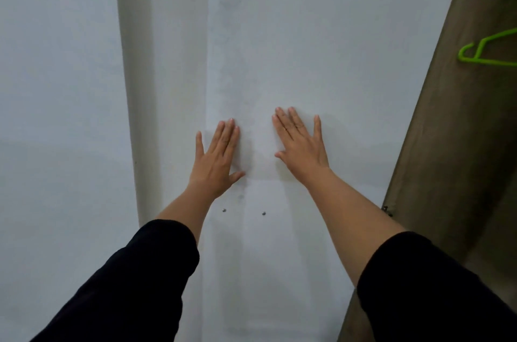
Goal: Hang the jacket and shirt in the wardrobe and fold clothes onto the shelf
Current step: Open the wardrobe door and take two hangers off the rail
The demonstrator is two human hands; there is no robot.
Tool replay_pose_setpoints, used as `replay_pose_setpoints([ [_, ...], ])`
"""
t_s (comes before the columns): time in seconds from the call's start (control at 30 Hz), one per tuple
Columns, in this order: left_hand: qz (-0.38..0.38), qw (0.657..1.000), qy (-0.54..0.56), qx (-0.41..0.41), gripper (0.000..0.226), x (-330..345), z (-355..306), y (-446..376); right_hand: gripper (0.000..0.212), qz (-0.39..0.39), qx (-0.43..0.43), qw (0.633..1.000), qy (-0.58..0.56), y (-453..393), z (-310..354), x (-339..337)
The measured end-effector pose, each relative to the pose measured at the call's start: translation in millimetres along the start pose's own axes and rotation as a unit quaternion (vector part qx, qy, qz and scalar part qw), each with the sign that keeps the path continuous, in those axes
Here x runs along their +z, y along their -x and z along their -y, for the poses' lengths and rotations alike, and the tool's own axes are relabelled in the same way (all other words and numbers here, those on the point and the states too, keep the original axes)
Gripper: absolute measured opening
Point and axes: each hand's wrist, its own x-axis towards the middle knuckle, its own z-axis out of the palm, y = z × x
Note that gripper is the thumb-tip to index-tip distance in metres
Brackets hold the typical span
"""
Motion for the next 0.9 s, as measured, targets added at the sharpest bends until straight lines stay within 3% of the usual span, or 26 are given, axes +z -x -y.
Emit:
replay_pose_setpoints([
  [0.2,-0.098,0.994,0.021,0.042,0.078,26,8,-4,0.084,-0.050,0.008,0.999,0.013,3,-4,4],
  [0.3,-0.129,0.989,0.044,0.054,0.078,29,-2,-12,0.078,-0.019,0.038,0.999,0.031,7,-15,-11],
  [0.43,-0.159,0.976,0.068,0.135,0.076,12,-27,-48,0.069,0.035,0.123,0.991,0.051,22,-54,-42],
  [0.6,-0.187,0.952,0.120,0.210,0.073,-26,-87,-104,0.070,0.026,0.214,0.968,0.126,50,-107,-94],
  [0.9,-0.208,0.931,0.184,0.238,0.073,-103,-221,-181,0.067,0.022,0.323,0.912,0.254,96,-207,-178],
])
